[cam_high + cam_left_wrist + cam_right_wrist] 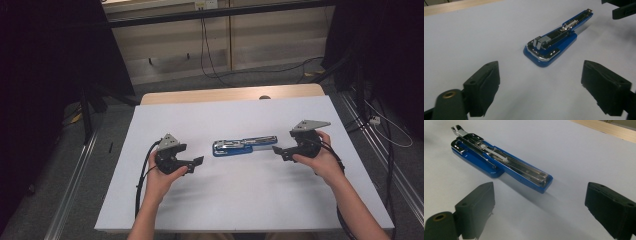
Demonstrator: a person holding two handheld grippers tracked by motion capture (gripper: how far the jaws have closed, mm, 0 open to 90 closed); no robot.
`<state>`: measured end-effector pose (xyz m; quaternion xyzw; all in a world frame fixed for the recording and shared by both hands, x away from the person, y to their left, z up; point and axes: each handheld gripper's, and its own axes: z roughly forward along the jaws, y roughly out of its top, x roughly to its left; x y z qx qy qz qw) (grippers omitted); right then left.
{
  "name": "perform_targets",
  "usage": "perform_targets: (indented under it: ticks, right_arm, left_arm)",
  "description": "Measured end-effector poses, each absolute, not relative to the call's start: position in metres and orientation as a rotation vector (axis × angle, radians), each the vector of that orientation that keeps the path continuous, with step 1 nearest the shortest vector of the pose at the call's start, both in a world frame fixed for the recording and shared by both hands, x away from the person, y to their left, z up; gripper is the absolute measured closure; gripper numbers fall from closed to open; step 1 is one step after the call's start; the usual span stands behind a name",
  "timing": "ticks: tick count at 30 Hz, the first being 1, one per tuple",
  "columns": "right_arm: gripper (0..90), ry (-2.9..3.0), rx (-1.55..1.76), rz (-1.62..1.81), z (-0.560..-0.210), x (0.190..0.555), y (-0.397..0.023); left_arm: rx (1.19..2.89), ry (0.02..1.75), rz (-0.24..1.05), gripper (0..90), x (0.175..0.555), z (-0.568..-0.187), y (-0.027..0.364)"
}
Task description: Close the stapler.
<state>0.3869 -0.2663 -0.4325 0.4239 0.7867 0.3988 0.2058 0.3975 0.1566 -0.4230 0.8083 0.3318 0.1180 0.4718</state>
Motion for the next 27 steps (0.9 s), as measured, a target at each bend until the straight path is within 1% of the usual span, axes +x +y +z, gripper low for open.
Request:
perform_targets:
  ticks: [3, 5, 7, 8, 9, 11, 15, 18, 20, 23, 27]
  right_arm:
    - [26.0, 2.198, 1.192, 1.041, -0.434, 0.383, -0.268]
    - [28.8, 2.158, 1.257, 1.042, -0.436, 0.382, -0.273]
    - [41.3, 2.145, 1.291, 1.062, -0.437, 0.383, -0.278]
    - [45.6, 2.139, 1.294, 1.071, -0.437, 0.383, -0.279]
    - [50.1, 2.134, 1.287, 1.080, -0.438, 0.383, -0.280]
    - [65.4, 2.141, 1.287, 1.082, -0.441, 0.385, -0.281]
    - [80.7, 2.179, 1.252, 1.040, -0.447, 0.389, -0.276]
    - [88.0, 2.179, 1.233, 1.044, -0.448, 0.390, -0.274]
    - [90.0, 2.164, 1.236, 1.046, -0.447, 0.391, -0.274]
    - [90.0, 2.180, 1.230, 1.040, -0.448, 0.394, -0.273]
    - [90.0, 2.198, 1.210, 1.002, -0.453, 0.397, -0.271]
  left_arm:
    - [2.016, 0.815, 0.283, 28.6, 0.399, -0.424, 0.149]
    - [2.024, 0.800, 0.270, 38.6, 0.399, -0.425, 0.145]
    - [2.025, 0.792, 0.261, 46.5, 0.400, -0.425, 0.140]
    - [2.027, 0.790, 0.253, 50.8, 0.400, -0.426, 0.138]
    - [2.029, 0.797, 0.239, 53.1, 0.401, -0.427, 0.135]
    - [2.040, 0.810, 0.233, 61.6, 0.403, -0.431, 0.130]
    - [2.052, 0.833, 0.233, 76.4, 0.406, -0.437, 0.123]
    - [2.032, 0.840, 0.238, 85.1, 0.409, -0.439, 0.119]
    - [2.032, 0.836, 0.231, 88.4, 0.411, -0.441, 0.116]
    - [2.046, 0.827, 0.226, 90.0, 0.413, -0.445, 0.110]
    - [2.043, 0.831, 0.236, 90.0, 0.416, -0.447, 0.107]
